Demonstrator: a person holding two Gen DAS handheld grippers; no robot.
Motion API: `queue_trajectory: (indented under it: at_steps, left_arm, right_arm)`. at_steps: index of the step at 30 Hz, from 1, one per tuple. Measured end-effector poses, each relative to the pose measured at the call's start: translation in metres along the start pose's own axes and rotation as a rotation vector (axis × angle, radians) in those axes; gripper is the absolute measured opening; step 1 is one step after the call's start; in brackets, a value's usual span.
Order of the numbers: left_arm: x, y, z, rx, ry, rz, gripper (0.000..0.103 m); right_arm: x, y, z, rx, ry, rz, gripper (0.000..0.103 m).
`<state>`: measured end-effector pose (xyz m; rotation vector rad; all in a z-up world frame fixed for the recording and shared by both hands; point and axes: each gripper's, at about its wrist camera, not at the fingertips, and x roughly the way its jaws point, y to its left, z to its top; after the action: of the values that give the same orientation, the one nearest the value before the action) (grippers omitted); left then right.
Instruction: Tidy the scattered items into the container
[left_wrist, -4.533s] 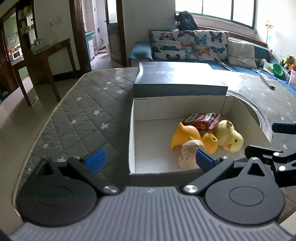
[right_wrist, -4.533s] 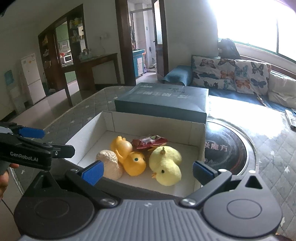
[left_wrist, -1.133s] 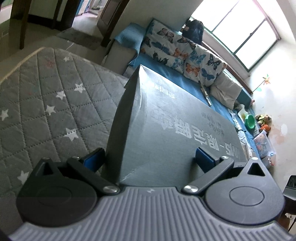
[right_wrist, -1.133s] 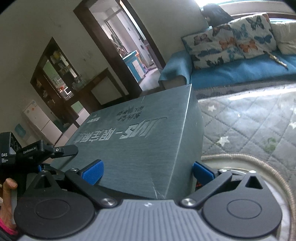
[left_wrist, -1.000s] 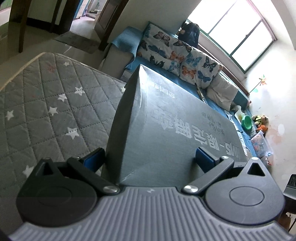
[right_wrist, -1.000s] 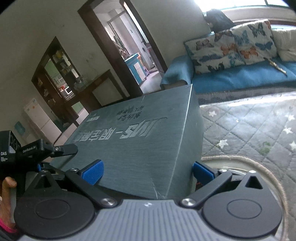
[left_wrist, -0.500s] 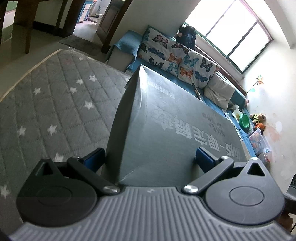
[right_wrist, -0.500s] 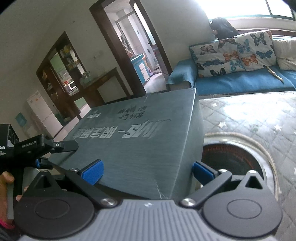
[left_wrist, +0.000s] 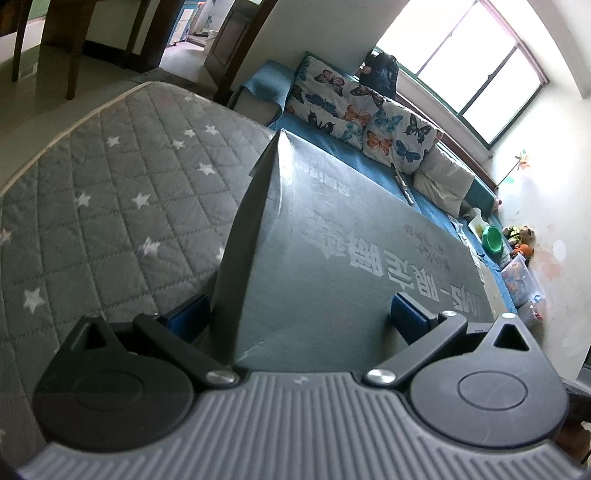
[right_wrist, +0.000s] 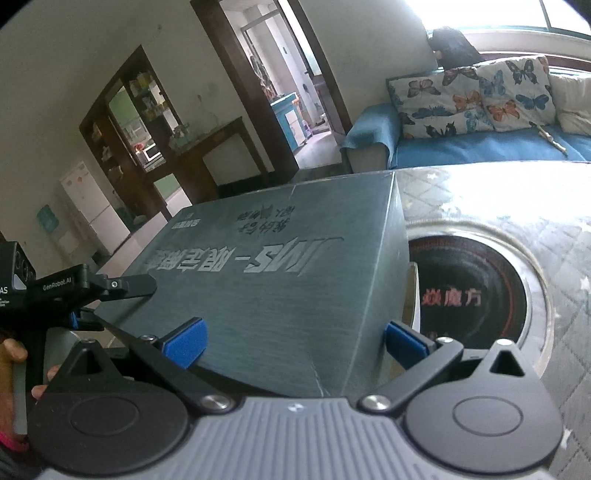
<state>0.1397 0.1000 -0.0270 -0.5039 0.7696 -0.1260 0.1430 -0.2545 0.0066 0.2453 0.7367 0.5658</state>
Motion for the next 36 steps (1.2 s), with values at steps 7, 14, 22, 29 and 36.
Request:
queue_trajectory:
  at_steps: [7,14,22,29,36]
  left_arm:
    - [0.0,0.006,-0.01,-0.016,0.013,-0.012,0.103]
    - [0.002,0.006,-0.017,-0.01,0.027,-0.024,0.103]
    - [0.003,0.006,-0.02,-0.008,0.04,-0.014,0.103]
    - [0.005,0.004,-0.021,0.004,0.054,-0.004,0.103]
    - [0.008,0.004,-0.02,0.009,0.06,-0.004,0.103]
  right_arm:
    - [-0.007,0.006,-0.017,-0.011,0.02,-0.004,0.103]
    - [-0.013,0.006,-0.025,-0.013,0.023,-0.02,0.103]
    - [-0.013,0.003,-0.028,-0.001,0.036,-0.019,0.103]
    - [-0.011,0.003,-0.028,-0.004,0.044,-0.021,0.103]
    - [-0.008,0.002,-0.027,-0.006,0.051,-0.023,0.103]
